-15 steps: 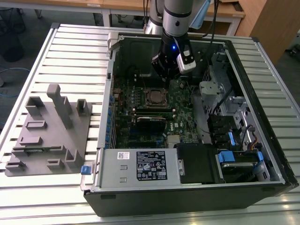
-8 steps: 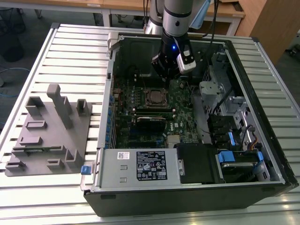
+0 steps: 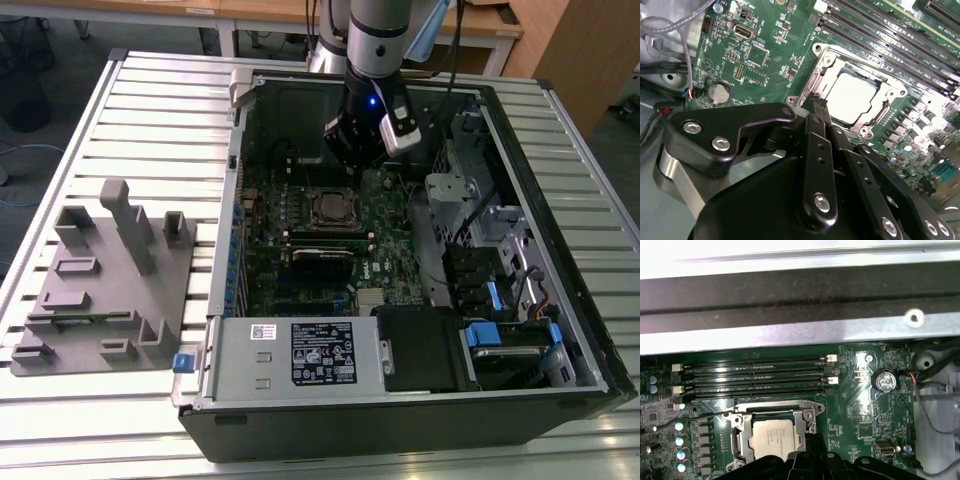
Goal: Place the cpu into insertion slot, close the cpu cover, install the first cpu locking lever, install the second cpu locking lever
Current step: 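Close the cpu cover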
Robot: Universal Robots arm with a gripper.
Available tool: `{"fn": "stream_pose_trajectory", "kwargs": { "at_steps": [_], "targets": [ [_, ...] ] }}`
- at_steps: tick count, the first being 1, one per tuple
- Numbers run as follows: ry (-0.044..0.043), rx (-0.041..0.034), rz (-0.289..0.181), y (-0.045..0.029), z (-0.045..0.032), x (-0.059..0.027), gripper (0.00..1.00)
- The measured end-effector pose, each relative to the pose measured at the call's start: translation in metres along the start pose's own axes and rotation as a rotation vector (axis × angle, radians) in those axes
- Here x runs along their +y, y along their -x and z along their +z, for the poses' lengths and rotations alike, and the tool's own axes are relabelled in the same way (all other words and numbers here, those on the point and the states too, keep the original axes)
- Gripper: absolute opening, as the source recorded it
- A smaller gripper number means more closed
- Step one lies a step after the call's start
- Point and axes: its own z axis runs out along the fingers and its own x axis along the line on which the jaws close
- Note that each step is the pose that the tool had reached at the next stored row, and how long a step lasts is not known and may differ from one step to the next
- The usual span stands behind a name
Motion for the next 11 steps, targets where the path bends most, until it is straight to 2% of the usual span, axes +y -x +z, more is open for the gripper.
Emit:
{"fn": "stream_pose_trajectory", "kwargs": {
  "at_steps": [11],
  "targets": [
    [0.0003, 0.0000, -0.007, 0.0000, 0.0016, 0.0000, 0.10]
  ]
}}
